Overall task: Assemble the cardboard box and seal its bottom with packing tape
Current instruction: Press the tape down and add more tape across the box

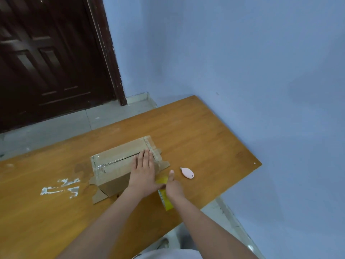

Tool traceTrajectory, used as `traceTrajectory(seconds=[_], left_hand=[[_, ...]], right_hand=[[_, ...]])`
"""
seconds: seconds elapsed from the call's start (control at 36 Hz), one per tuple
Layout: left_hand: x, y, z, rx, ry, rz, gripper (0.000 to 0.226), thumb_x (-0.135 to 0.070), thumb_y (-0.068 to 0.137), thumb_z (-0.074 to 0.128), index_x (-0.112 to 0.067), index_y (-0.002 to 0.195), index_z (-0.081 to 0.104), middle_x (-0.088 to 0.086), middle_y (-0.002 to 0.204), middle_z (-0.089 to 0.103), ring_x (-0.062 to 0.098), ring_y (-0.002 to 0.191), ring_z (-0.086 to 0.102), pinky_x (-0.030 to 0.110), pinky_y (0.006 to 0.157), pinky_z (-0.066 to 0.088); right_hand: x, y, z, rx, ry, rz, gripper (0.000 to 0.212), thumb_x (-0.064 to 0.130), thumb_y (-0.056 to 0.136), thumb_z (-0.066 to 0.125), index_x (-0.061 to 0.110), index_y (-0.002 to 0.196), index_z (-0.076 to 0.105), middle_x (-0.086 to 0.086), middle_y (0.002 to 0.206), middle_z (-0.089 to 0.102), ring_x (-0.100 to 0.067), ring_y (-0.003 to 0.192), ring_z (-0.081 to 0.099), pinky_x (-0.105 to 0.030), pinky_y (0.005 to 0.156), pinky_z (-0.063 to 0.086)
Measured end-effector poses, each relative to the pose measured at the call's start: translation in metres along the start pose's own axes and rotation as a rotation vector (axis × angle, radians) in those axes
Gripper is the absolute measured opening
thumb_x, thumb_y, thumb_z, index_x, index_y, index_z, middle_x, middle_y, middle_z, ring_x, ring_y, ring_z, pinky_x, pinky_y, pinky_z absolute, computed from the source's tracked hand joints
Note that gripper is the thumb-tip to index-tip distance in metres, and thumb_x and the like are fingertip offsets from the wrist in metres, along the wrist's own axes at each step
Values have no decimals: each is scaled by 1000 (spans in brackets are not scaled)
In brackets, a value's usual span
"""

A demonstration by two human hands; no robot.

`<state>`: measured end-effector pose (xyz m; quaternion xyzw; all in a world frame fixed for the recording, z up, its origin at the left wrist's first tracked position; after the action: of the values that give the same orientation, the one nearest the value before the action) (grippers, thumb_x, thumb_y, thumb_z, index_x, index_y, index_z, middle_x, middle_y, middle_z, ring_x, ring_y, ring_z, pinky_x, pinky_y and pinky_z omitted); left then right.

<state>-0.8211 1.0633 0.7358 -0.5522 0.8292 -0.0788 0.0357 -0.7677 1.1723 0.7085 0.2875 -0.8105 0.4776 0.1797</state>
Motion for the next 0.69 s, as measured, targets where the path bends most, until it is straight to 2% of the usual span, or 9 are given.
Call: traceTrajectory(seconds=[0.08, 0.19, 0.25, 0.31, 0.36, 0.42, 0.5, 0.61, 0.69], left_hand=[[-2, 2, 0, 6, 7, -21, 134, -88, 62, 42, -1, 147, -12, 14, 158, -10, 30, 144, -15, 48, 114, -10], [-4, 3, -3, 7, -13, -40, 140, -92, 56, 42, -3, 146, -18, 11, 158, -9, 28, 145, -13, 46, 115, -7], [-5, 3, -5, 15, -16, -43, 141, -92, 56, 43, -3, 146, -19, 10, 158, -9, 28, 145, -12, 46, 116, -6], [-6, 2, -7, 26, -14, -41, 141, -91, 56, 44, -3, 146, -18, 10, 158, -10, 28, 145, -13, 46, 116, -7], [-7, 1, -9, 45, -19, -43, 140, -91, 56, 45, -3, 146, -18, 9, 158, -12, 28, 144, -15, 47, 116, -7], [-7, 0, -11, 58, -13, -45, 140, -90, 57, 45, -4, 146, -18, 10, 158, -13, 28, 144, -16, 47, 117, -7], [-8, -1, -12, 60, -14, -51, 140, -90, 56, 46, -4, 146, -19, 9, 158, -14, 27, 144, -17, 47, 117, -8], [-9, 1, -12, 87, -18, -66, 142, -90, 55, 47, -4, 145, -21, 9, 157, -18, 27, 143, -21, 48, 117, -7], [-8, 2, -11, 114, -18, -71, 143, -91, 55, 47, -4, 144, -23, 9, 156, -21, 27, 142, -24, 48, 117, -7]], right_hand=[[-1, 1, -3, 35, 56, 27, 82, 56, 96, 4, 3, 115, 62, -16, 124, 61, -29, 116, 55, -33, 89, 39], [1, 7, -10, 89, 194, 94, 74, 56, 97, 11, 4, 135, 47, -16, 138, 49, -31, 128, 45, -36, 103, 34], [-2, 17, -23, 31, 259, 95, 60, 46, 101, 22, 2, 130, 51, -17, 126, 56, -30, 113, 53, -33, 95, 39], [-8, 31, -44, -88, 247, 42, 41, 28, 99, 36, -1, 121, 56, -16, 116, 61, -28, 98, 55, -27, 79, 37], [-16, 41, -64, -195, 156, 23, 32, 19, 93, 45, -2, 115, 56, -18, 118, 60, -32, 102, 57, -29, 75, 37], [-23, 48, -78, -258, 26, 19, 39, 20, 88, 51, -2, 121, 50, -19, 126, 53, -35, 111, 53, -34, 83, 42], [-24, 59, -84, -237, -188, -91, 52, 25, 88, 58, 3, 132, 41, -17, 136, 38, -36, 122, 43, -39, 98, 39], [-20, 72, -73, -155, -490, -235, 53, 31, 91, 59, 6, 133, 40, -15, 138, 35, -32, 129, 35, -40, 100, 37], [-21, 76, -63, -201, -697, -285, 44, 32, 93, 56, 9, 129, 45, -11, 135, 38, -29, 127, 35, -40, 95, 43]])
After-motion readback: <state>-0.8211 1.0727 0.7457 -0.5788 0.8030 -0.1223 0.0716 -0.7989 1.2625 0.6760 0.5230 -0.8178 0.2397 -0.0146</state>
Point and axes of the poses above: each hand's wrist, its own y-axis towards the middle knuckle, its own z-axis out of the palm, x = y × z, the point moved 2 cm from there along y, towards the middle knuckle
